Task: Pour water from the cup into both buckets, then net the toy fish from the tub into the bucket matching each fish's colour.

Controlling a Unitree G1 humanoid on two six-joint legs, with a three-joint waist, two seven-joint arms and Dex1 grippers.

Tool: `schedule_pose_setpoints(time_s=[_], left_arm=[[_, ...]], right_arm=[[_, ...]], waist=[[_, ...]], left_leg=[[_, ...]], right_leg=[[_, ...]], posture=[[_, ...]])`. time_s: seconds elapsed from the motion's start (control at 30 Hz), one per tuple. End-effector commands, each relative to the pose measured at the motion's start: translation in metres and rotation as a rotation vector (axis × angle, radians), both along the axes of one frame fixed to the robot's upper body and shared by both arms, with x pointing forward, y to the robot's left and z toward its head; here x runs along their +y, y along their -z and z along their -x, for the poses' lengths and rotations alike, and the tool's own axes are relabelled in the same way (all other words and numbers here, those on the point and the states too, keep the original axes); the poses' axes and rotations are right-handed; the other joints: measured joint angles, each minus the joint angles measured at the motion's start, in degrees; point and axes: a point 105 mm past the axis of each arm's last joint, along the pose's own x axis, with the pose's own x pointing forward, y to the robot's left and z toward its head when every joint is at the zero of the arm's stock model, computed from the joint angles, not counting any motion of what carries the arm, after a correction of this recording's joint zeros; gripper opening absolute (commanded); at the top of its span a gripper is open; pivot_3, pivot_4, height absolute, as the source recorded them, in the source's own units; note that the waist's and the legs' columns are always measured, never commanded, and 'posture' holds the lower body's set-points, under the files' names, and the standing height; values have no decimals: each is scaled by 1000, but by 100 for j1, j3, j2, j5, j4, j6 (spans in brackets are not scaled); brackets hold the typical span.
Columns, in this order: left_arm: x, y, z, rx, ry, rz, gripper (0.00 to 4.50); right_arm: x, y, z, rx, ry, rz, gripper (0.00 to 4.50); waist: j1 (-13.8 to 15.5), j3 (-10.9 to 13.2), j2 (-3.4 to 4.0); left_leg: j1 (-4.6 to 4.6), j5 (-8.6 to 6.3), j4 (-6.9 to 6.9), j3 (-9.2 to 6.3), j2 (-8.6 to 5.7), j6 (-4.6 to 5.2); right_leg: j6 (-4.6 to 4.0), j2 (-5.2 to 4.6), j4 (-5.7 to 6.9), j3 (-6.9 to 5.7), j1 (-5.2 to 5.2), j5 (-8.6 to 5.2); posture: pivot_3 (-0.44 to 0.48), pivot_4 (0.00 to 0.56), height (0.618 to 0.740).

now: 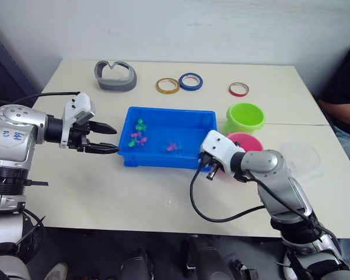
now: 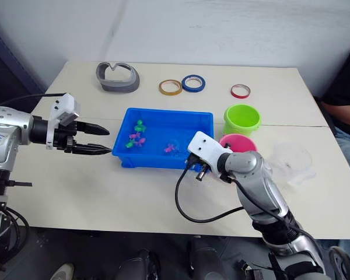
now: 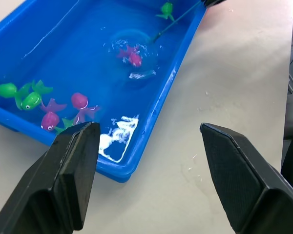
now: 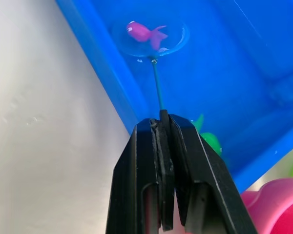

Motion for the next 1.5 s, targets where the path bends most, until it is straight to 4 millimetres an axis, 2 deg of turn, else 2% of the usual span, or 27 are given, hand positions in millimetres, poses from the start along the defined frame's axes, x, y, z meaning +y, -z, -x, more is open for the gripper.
schedule_pose_setpoints(time_s=[0.03, 0.23, 0.4, 0.7, 0.87, 0.97, 1.2, 1.37, 1.5], left_arm=[[1, -13, 3, -51, -1, 15, 3596], [-4, -16, 0, -77, 5, 53, 3596], [-8, -18, -3, -101, 10, 79, 3596], [-9, -21, -6, -115, 12, 93, 3596], [-19, -24, -10, -117, 53, 117, 3596], [-29, -26, -15, -110, 103, 125, 3596], [-67, -38, -34, -133, 259, 165, 3596], [-88, -38, -44, -140, 336, 176, 3596], [-106, -40, -49, -147, 392, 187, 3596]], right_arm=[[2, -22, 1, 1, 36, -124, 0], [-1, -43, 0, 64, 73, -244, 0], [-3, -60, 6, 66, 63, -277, 0], [-4, -63, 13, 63, 40, -261, 0], [-9, -67, 15, 41, 32, -257, 0], [-18, -72, 20, 17, 37, -254, 0], [-57, -100, 45, -64, 96, -247, 0], [-96, -113, 66, -131, 191, -178, 0], [-121, -116, 81, -159, 283, -124, 0]], waist=[[0, 0, 0], [11, 0, 0], [-2, 0, 0], [1, 0, 0], [12, 0, 0], [35, 0, 0], [163, 1, 1], [173, 2, 3], [188, 2, 4]], left_leg=[[0, 0, 0, 0, 0, 0], [-5, -1, -2, -2, -1, 2], [-7, -2, -5, -4, -1, 4], [-10, -3, -8, -5, -1, 5], [-14, -3, -8, -7, -1, 6], [-24, -4, -8, -15, -1, 7], [-55, -6, -10, -40, -2, 11], [-60, -7, -24, -45, -3, 13], [-61, -7, -27, -49, -5, 12]], right_leg=[[0, 0, 0, 0, 0, 0], [0, -1, -6, -2, 0, 0], [0, 0, -10, -3, -1, 0], [0, -1, -18, -4, -1, 0], [0, -1, -22, -5, -1, 0], [0, -1, -31, -12, -2, 0], [1, -1, -62, -35, -7, 1], [2, -3, -79, -41, -8, 1], [2, -2, -81, -43, -7, 1]], posture=[[0, 150, 693], [0, 150, 693], [0, 150, 693], [0, 150, 693], [0, 150, 693], [0, 150, 693], [0, 150, 693], [0, 150, 693], [0, 150, 693]])
